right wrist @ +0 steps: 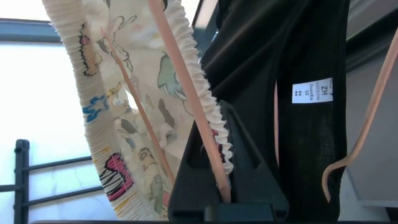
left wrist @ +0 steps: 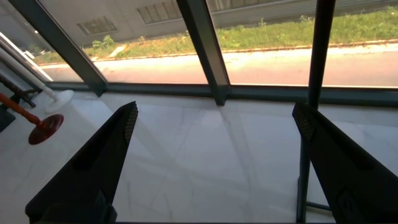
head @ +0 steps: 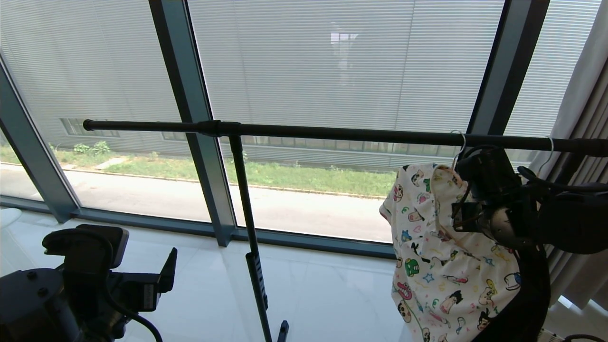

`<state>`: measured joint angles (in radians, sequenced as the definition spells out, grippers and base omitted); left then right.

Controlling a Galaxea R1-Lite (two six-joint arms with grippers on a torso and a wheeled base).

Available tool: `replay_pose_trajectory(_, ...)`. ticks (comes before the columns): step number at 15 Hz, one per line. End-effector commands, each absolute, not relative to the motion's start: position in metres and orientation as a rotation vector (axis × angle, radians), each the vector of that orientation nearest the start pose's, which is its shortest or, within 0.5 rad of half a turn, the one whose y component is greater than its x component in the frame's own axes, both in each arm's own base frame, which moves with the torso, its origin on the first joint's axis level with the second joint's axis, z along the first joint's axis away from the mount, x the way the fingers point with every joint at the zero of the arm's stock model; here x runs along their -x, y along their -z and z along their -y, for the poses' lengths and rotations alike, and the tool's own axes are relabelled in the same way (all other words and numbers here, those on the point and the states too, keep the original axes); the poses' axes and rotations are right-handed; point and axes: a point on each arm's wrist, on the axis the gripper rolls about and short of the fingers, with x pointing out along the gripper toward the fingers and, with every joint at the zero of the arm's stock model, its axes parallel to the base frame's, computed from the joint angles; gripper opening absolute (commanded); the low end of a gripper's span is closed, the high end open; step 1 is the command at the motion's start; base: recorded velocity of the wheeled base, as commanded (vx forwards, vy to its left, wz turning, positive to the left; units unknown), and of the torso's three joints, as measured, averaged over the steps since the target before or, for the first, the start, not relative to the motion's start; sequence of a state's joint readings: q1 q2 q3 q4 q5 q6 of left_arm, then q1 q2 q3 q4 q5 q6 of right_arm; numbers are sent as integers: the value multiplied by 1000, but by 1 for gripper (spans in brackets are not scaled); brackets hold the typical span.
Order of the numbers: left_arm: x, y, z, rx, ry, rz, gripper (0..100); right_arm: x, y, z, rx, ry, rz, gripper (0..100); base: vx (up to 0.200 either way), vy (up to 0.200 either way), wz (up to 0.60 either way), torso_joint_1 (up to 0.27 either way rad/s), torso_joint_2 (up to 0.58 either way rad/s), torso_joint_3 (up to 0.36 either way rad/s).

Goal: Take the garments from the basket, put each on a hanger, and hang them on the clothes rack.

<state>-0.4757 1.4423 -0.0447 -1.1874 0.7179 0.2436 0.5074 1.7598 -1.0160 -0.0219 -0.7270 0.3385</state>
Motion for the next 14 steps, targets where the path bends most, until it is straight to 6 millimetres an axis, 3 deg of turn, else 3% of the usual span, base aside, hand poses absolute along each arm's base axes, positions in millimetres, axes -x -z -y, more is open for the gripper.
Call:
replay_pose_trajectory(1, -150, -118, 61, -360, -220, -203, 100, -275, -171, -136, 80, 305, -531, 100, 0, 0, 0, 0, 0, 0)
replay_pose_trajectory(7, -150, -119, 60, -357, -223, -199, 100, -239, -215, -116, 89, 292, -429, 100, 0, 0, 0, 0, 0, 0)
replay_pose_trajectory(11, -150, -120, 56, -355, -245, -200, 100, -208, -226, -99, 158, 256, -400, 100, 0, 0, 0, 0, 0, 0)
replay_pose_trajectory(14, -151, -121, 53, -356, -266, -196, 100, -201, -227, -95, 166, 231, -364, 100, -200, 0, 0, 7, -1, 1)
